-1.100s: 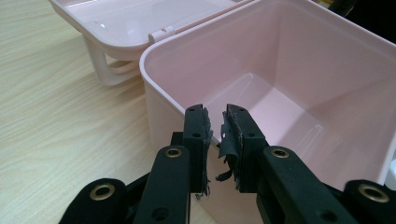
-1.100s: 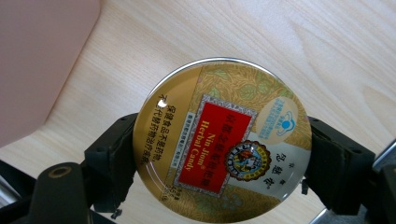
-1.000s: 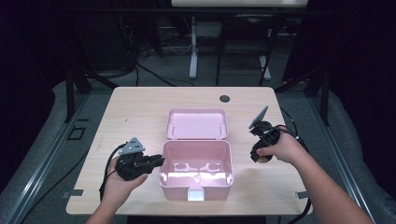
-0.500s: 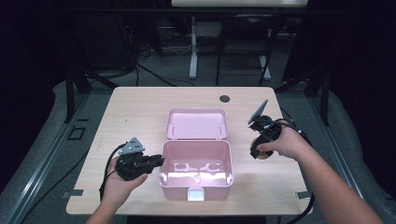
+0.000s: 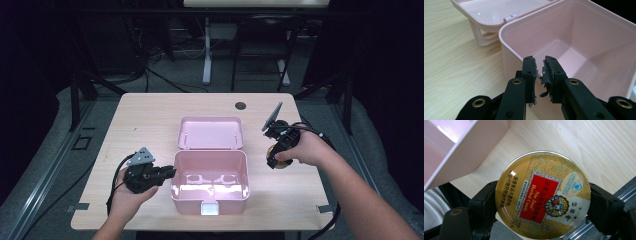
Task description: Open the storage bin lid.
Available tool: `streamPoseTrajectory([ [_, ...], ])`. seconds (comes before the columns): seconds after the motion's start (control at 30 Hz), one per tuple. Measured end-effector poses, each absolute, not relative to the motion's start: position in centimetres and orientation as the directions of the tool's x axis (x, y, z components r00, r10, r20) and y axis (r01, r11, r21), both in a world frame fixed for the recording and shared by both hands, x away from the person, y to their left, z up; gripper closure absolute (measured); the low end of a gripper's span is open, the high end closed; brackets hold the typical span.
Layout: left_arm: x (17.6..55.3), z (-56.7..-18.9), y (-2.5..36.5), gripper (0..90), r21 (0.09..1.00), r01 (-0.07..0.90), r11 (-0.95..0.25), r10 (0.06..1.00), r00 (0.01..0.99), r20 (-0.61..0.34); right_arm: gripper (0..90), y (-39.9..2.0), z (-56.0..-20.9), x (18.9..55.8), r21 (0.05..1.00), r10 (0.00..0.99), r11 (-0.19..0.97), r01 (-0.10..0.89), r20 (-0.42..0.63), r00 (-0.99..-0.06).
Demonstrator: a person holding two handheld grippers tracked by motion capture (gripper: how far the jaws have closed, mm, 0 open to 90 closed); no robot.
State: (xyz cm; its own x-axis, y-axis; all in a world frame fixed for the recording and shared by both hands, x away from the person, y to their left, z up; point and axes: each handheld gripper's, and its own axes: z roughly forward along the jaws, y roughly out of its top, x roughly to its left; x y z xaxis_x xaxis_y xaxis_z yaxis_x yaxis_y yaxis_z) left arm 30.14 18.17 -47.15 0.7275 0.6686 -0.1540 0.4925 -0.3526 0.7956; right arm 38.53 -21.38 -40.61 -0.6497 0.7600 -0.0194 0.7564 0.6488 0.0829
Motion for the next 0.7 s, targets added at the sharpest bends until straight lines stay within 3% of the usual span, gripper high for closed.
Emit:
streamPoseTrajectory([
  [0.7, 30.1, -47.2, 18.1, 78.5, 0.796, 0.496, -0.346, 0.671, 0.724, -0.159, 19.6, -17.0, -40.1, 36.8, 0.068, 0.536, 0.843, 0.534, 0.000, -0.844],
])
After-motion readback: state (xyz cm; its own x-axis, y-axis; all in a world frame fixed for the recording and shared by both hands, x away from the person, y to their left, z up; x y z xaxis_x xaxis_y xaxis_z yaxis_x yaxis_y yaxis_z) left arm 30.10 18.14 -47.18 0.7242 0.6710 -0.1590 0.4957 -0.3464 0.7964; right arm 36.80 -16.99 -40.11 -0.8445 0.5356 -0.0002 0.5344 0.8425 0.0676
